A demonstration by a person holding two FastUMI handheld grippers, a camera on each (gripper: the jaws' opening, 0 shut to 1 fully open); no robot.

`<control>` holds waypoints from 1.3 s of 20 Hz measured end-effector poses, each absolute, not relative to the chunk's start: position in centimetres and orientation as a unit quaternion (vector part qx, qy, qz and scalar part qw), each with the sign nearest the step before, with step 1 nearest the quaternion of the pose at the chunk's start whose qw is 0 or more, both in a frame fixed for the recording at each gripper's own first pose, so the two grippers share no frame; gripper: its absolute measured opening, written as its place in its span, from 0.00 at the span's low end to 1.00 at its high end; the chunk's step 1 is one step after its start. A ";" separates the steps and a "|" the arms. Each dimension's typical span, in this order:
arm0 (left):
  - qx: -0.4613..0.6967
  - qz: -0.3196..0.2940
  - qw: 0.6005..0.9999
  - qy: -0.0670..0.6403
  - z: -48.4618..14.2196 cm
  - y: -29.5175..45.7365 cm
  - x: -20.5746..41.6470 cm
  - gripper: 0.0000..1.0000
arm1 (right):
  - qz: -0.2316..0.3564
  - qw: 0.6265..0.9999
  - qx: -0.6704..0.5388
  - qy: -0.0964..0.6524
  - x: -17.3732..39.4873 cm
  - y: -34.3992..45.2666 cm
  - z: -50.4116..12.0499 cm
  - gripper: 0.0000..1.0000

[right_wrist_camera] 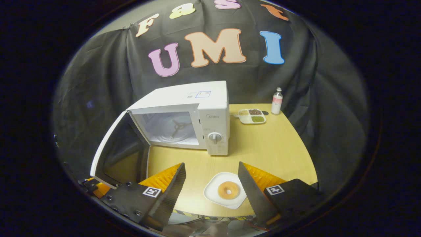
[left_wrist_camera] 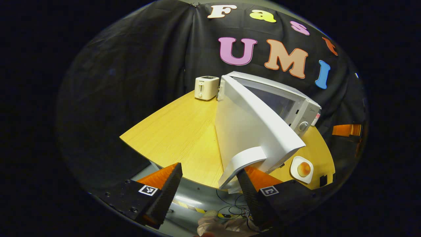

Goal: Open the microwave oven with the left hand, put the food in, and close the microwave oven.

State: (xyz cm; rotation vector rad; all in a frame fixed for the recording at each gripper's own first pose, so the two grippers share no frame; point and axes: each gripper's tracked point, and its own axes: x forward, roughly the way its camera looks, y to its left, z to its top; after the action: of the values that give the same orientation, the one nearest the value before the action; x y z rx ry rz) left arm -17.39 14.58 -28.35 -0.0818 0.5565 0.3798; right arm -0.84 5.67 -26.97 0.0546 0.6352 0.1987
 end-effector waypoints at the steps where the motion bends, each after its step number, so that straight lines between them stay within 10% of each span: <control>1: -0.047 0.193 0.942 0.271 -28.1 15.1 -17.8 0.97 | 0.094 0.944 0.028 0.316 -0.7 5.6 -27.5 0.99; 26: -0.044 0.403 0.908 0.103 -16.1 32.8 -21.2 0.95 | 0.010 0.855 -0.007 0.518 -1.1 2.3 -46.0 0.99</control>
State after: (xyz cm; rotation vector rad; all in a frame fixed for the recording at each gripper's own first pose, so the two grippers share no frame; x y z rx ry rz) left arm -21.22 32.80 -16.09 -0.0899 0.2116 0.8314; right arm -1.05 2.34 -45.98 -0.0140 1.0900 0.0220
